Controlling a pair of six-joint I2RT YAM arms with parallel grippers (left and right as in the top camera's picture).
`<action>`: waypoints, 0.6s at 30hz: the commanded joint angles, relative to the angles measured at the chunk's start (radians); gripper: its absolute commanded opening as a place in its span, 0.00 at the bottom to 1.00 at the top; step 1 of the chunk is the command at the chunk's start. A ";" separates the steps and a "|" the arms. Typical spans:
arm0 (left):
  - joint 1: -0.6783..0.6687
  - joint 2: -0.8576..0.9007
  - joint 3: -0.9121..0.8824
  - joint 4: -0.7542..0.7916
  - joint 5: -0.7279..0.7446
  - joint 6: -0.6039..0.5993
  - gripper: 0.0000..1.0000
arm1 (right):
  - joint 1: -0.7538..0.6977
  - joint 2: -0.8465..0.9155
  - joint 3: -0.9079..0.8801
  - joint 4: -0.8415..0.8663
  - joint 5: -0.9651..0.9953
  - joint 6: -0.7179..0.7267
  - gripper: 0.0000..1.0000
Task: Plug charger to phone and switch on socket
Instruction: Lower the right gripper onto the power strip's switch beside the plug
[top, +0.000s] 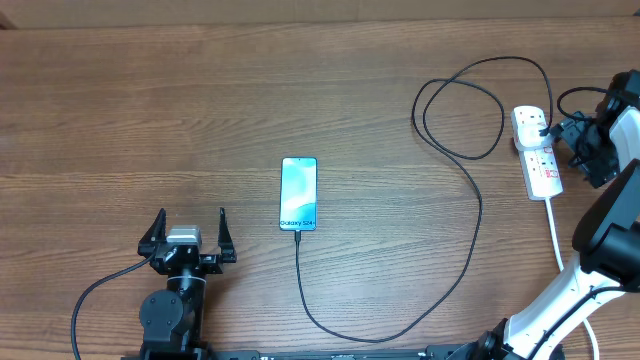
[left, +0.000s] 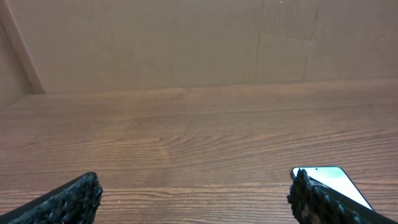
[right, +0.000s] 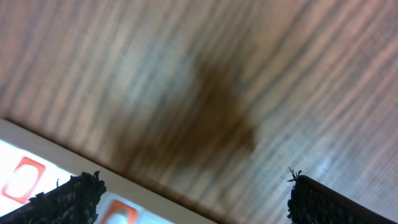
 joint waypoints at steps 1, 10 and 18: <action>-0.001 -0.009 -0.004 0.002 0.002 -0.013 1.00 | 0.004 0.026 0.051 -0.060 -0.062 -0.024 1.00; -0.001 -0.009 -0.004 0.002 0.002 -0.013 0.99 | -0.014 -0.016 0.188 -0.224 -0.060 -0.033 1.00; -0.001 -0.009 -0.004 0.002 0.002 -0.013 1.00 | -0.014 -0.007 0.061 -0.097 -0.057 -0.032 1.00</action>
